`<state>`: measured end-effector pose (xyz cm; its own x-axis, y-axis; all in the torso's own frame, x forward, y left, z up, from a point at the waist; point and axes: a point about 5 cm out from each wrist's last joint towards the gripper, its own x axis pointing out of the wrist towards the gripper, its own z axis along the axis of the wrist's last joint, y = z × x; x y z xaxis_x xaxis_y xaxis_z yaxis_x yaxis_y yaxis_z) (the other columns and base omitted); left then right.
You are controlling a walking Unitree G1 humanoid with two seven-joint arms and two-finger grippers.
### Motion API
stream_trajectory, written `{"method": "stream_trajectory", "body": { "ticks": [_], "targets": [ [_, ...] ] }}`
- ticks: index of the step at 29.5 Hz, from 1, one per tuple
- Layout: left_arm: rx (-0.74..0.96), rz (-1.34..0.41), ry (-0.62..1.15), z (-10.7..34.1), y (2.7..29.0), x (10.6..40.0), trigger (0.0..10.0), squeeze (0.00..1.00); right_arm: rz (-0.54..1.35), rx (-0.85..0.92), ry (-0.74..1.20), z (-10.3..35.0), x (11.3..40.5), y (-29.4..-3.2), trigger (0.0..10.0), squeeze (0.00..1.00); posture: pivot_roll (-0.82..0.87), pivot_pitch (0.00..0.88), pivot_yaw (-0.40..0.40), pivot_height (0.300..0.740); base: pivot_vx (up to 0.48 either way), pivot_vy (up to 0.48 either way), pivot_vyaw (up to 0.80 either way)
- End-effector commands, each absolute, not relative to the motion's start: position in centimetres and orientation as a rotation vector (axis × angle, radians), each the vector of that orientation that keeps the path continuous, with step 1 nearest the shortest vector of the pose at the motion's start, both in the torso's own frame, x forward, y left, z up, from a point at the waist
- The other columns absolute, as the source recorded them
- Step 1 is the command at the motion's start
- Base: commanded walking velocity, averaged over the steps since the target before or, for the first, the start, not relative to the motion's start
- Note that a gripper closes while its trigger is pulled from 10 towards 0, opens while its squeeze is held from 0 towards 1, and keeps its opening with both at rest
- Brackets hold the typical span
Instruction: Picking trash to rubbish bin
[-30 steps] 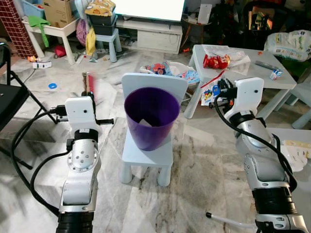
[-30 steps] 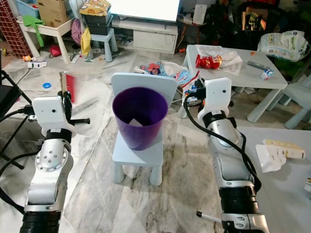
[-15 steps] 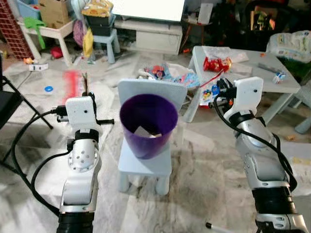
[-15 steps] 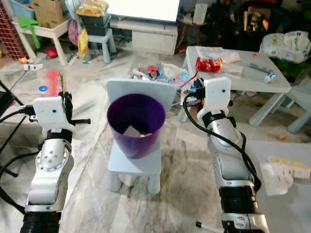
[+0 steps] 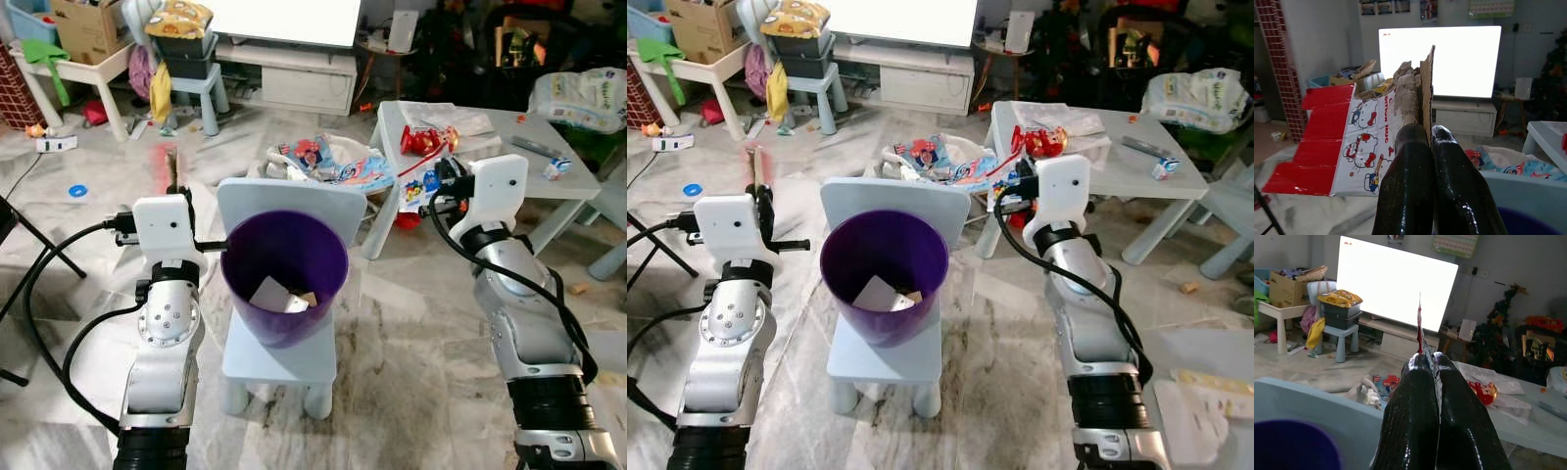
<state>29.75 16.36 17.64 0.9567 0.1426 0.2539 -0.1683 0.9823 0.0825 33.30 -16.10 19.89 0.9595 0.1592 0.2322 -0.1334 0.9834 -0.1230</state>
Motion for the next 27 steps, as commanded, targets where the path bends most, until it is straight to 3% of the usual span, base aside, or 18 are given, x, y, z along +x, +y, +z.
{"method": "stream_trajectory", "body": {
  "ticks": [1, 10, 16, 27],
  "targets": [
    [0.095, 0.125, -0.261, 17.9, 15.4, 29.8, 0.0, 0.0, 0.117, -0.117, -0.261, 20.3, 33.1, -17.2, 0.0, 0.0, 0.02, 0.084, -0.104, 0.74, 0.398, 0.0, 0.0],
    [0.09, 0.132, -0.254, 17.7, 15.5, 29.8, 0.0, 0.0, 0.116, -0.116, -0.259, 20.3, 33.1, -17.1, 0.0, 0.0, 0.02, 0.09, -0.107, 0.74, 0.374, 0.0, 0.0],
    [0.086, 0.139, -0.246, 17.5, 15.5, 29.8, 0.0, 0.0, 0.115, -0.118, -0.259, 20.3, 33.1, -17.2, 0.0, 0.0, 0.02, 0.09, -0.107, 0.74, 0.0, 0.0, 0.0],
    [0.015, 0.148, 0.024, 13.3, 16.3, 30.1, 0.0, 0.0, 0.114, -0.116, -0.259, 20.3, 33.1, -17.2, 0.0, 0.0, 0.02, 0.093, -0.107, 0.74, 0.0, 0.0, 0.0]
  ]
}}
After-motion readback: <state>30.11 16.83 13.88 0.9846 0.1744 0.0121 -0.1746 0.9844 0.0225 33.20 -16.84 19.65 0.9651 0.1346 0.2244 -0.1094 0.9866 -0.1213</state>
